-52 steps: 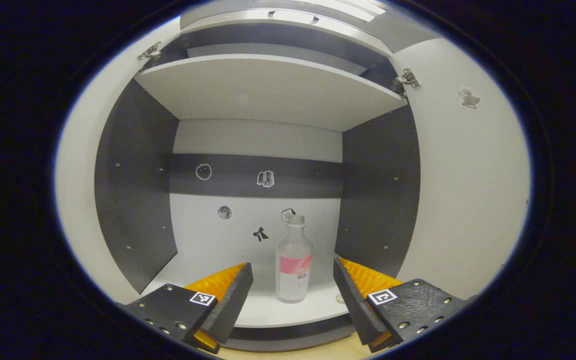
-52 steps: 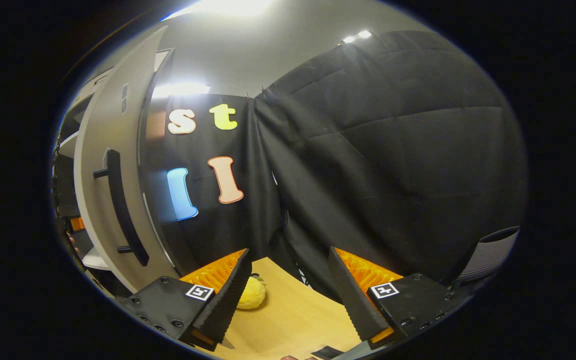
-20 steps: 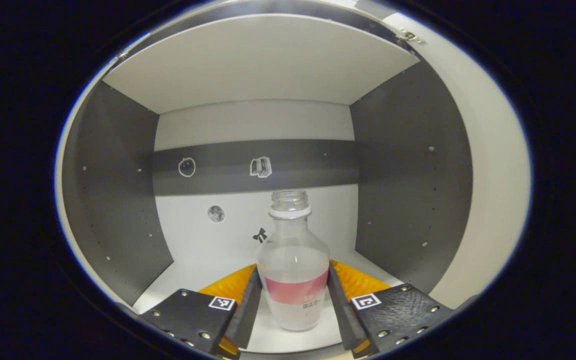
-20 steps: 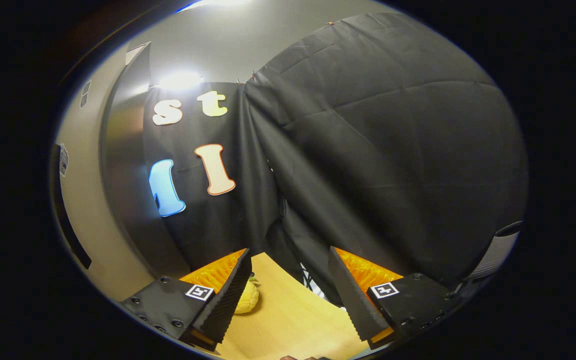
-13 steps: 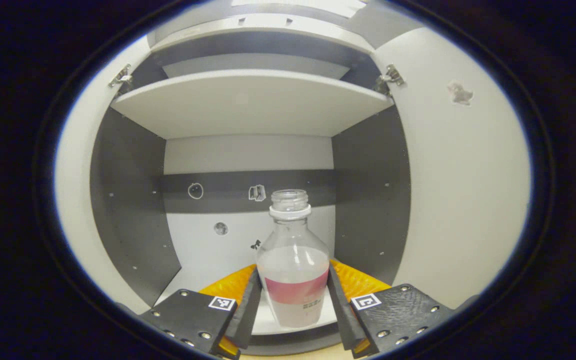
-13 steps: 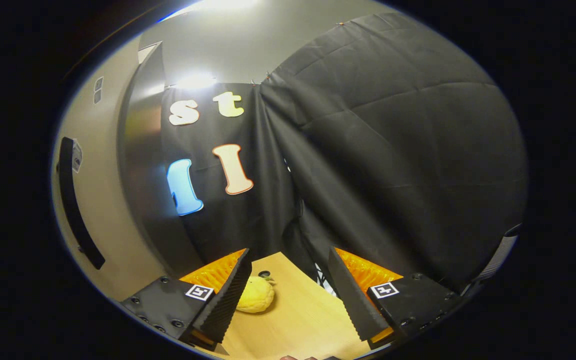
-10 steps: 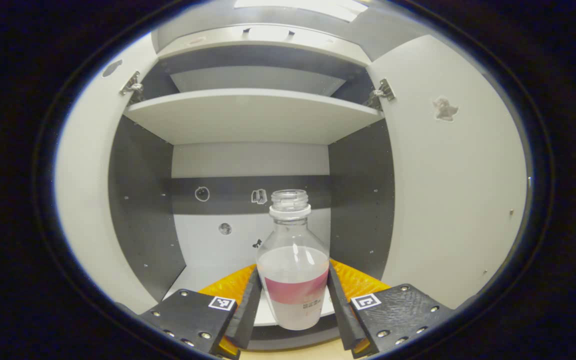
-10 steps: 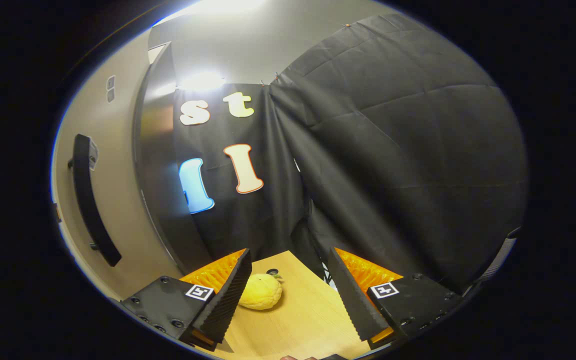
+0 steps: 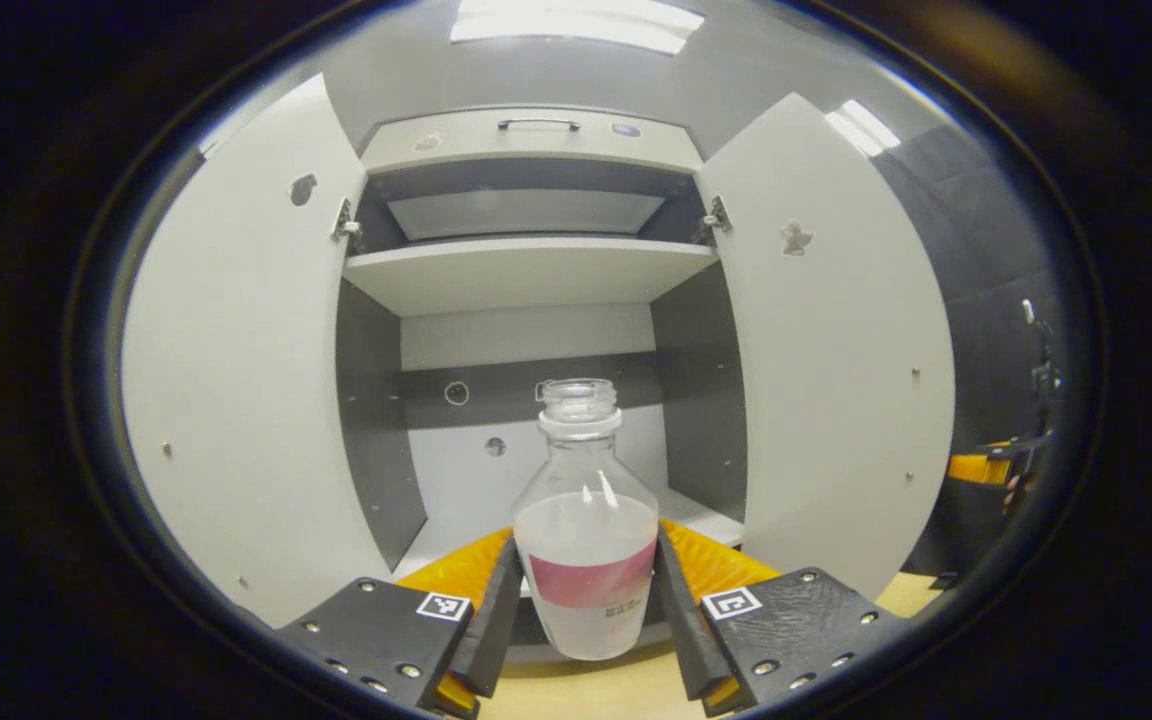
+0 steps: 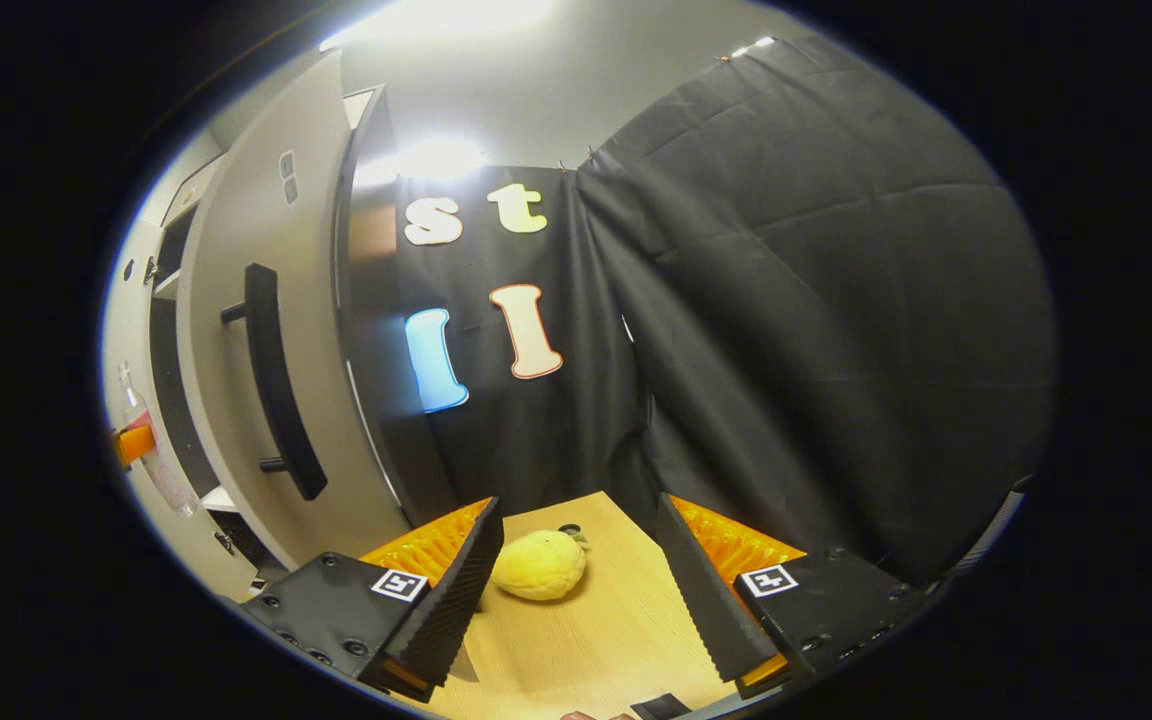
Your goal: Grasp the bottle in the cabinet with the left hand and place it on the coaster, then close the right door with the right hand and the left door with the left hand.
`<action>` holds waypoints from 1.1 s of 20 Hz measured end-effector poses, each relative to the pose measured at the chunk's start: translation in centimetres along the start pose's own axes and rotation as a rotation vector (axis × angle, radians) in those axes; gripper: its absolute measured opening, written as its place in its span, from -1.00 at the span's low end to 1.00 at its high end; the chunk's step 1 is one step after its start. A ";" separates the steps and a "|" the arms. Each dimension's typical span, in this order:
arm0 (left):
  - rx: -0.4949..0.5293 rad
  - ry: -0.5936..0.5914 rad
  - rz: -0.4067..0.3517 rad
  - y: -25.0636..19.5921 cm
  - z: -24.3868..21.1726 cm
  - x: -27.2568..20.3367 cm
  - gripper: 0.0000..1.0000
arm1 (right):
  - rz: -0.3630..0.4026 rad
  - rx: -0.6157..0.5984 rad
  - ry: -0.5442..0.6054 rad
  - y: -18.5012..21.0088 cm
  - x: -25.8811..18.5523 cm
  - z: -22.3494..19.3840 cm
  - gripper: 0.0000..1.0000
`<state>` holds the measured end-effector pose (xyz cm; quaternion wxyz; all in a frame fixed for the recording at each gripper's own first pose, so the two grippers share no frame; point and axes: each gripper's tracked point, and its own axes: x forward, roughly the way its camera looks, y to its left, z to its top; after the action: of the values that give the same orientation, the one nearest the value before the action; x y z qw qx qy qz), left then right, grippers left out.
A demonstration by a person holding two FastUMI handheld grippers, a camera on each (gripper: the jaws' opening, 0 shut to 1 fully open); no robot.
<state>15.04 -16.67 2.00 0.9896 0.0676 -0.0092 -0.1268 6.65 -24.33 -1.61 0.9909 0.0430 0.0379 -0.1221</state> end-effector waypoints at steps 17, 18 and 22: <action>-0.147 0.179 0.092 -3.8 -23.3 -12.2 0.38 | 0.070 -0.078 0.072 0.4 -5.1 -1.5 0.83; -0.164 0.181 0.106 -3.5 -24.4 -12.3 0.38 | 0.073 -0.085 0.084 0.4 -5.4 -1.8 0.84; -0.221 0.212 0.135 -3.2 -29.1 -11.9 0.38 | 0.091 -0.128 0.166 0.6 -6.5 -4.0 0.95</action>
<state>3.73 -12.96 -27.24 0.9926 -0.0296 0.1049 -0.0527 0.21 -21.77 -4.96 0.9896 -0.0088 0.1254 -0.0705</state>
